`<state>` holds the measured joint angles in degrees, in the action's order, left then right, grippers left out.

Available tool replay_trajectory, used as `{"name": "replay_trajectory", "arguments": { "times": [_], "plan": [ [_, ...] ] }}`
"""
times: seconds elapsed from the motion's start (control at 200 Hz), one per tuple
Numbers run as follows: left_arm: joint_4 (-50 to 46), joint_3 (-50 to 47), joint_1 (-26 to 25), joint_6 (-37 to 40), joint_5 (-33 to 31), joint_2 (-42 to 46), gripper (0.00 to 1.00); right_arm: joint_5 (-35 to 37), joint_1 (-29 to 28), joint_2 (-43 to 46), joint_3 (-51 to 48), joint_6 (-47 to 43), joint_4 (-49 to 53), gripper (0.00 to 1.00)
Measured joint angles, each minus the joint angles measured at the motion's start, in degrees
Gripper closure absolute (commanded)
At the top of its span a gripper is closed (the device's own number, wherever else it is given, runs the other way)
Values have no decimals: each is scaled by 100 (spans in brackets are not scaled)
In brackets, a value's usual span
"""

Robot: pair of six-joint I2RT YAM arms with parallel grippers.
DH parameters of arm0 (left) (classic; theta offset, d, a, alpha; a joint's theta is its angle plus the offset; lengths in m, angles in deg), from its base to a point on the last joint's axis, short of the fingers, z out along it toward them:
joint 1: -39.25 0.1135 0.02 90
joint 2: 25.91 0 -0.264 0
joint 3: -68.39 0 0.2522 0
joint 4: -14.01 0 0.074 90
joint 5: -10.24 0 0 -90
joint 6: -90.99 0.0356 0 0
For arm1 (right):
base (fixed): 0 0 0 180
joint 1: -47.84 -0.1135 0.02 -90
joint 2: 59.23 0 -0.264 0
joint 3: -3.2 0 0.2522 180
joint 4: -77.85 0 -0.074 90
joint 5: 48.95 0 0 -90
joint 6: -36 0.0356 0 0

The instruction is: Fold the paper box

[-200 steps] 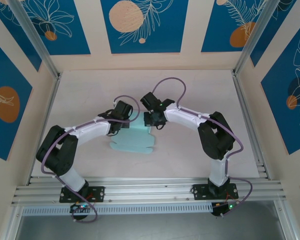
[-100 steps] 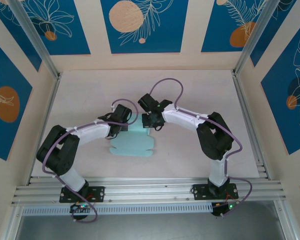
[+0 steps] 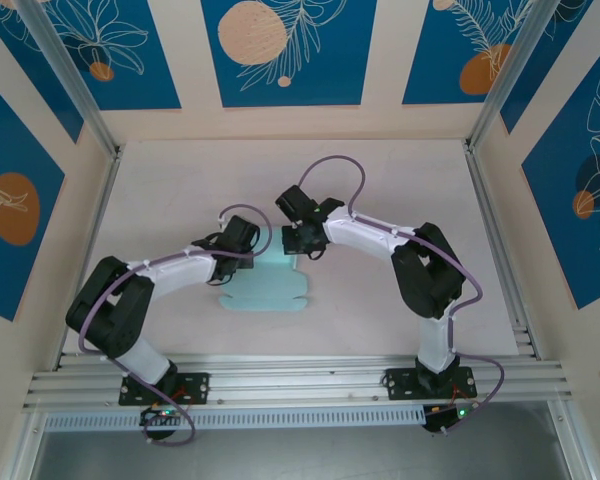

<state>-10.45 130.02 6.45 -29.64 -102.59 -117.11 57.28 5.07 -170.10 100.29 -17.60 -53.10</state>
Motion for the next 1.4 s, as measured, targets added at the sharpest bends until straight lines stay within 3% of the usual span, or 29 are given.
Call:
{"name": "replay_trajectory", "arguments": {
  "times": [0.105, 0.215, 0.33, 0.625, 0.78, 1.055, 1.235, 1.4],
  "plan": [
    [-17, 44, -17, -140, -164, -105, 90, 4, -35, -11, 7, 0, -33, 100],
    [-37, 44, -35, -160, -181, -136, 92, 24, -42, -79, 90, 2, -15, 81],
    [39, -9, -33, -229, -173, -138, 93, 72, -42, -289, 138, 0, -4, 73],
    [153, -59, -33, -247, -160, -138, 93, 199, -133, -632, 138, 94, -15, 74],
    [227, -59, -39, -282, -107, -138, 94, 466, -155, -645, 149, 234, -55, 91],
    [426, -114, -72, -446, -214, -111, 99, 1344, -372, -1008, 640, 564, 350, 91],
    [514, -166, -98, -529, -302, -111, 98, 1484, -404, -1045, 667, 564, 330, 71],
    [487, -166, -98, -487, -422, -149, 97, 1475, -339, -1025, 656, 310, 358, 44]
  ]
}}
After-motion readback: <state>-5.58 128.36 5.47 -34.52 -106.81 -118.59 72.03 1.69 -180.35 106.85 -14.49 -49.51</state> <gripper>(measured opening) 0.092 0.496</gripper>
